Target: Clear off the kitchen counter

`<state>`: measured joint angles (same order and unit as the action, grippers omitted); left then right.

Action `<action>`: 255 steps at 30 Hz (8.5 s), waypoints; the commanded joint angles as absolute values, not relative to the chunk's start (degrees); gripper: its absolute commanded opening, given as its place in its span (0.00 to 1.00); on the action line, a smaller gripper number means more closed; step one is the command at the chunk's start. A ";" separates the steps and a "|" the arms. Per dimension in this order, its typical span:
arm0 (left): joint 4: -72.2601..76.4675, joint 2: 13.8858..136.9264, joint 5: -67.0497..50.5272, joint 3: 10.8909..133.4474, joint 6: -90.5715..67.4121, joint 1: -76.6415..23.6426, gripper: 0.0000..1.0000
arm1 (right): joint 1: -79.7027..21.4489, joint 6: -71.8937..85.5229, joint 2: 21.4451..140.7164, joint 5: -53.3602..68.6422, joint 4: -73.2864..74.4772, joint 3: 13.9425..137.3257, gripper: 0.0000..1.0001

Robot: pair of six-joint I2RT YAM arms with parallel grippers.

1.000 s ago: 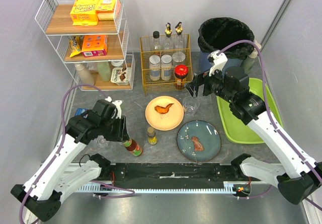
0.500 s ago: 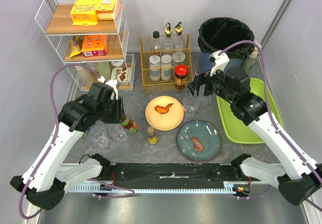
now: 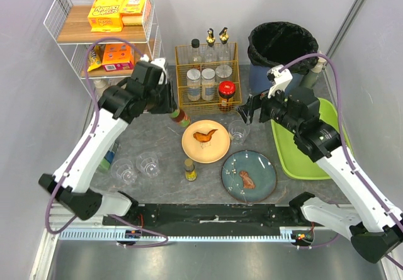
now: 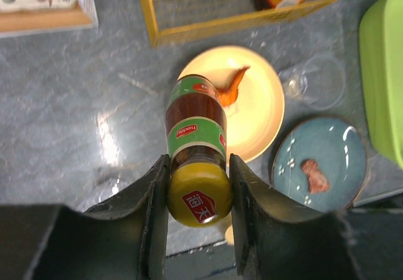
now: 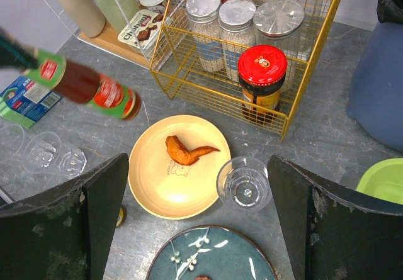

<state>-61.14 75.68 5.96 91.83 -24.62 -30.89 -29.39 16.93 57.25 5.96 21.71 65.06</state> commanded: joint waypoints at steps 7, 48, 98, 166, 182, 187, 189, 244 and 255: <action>-51.77 93.76 8.61 117.93 -20.13 -30.76 0.02 | -29.36 17.75 54.23 6.77 23.64 62.23 0.98; -54.05 117.33 10.99 128.41 -11.95 -29.62 0.29 | -29.35 19.51 55.90 7.21 23.82 56.87 0.98; -22.94 47.72 27.86 55.11 -14.50 -29.71 0.84 | -65.65 8.43 81.73 1.32 5.36 57.83 0.79; -23.82 47.02 26.02 55.02 -15.03 -29.71 0.84 | -43.60 6.06 103.18 -24.52 8.53 95.19 0.10; -23.99 47.81 25.75 55.11 -15.03 -29.79 0.84 | -39.46 11.51 108.81 -18.02 8.09 94.13 0.17; -24.08 47.90 25.84 55.11 -15.03 -29.79 0.84 | -39.29 11.95 109.77 -17.93 8.17 93.78 0.27; -24.08 47.99 25.75 55.11 -14.94 -29.71 0.84 | -39.29 12.04 109.95 -17.84 8.26 93.43 0.32; -8.28 70.84 -1.84 37.28 -42.62 -29.71 0.55 | -39.20 25.31 58.54 -10.20 22.32 57.57 0.86; 2.28 78.83 -1.67 32.96 -46.93 -29.79 0.66 | -39.20 26.19 56.25 -9.84 22.32 55.20 0.86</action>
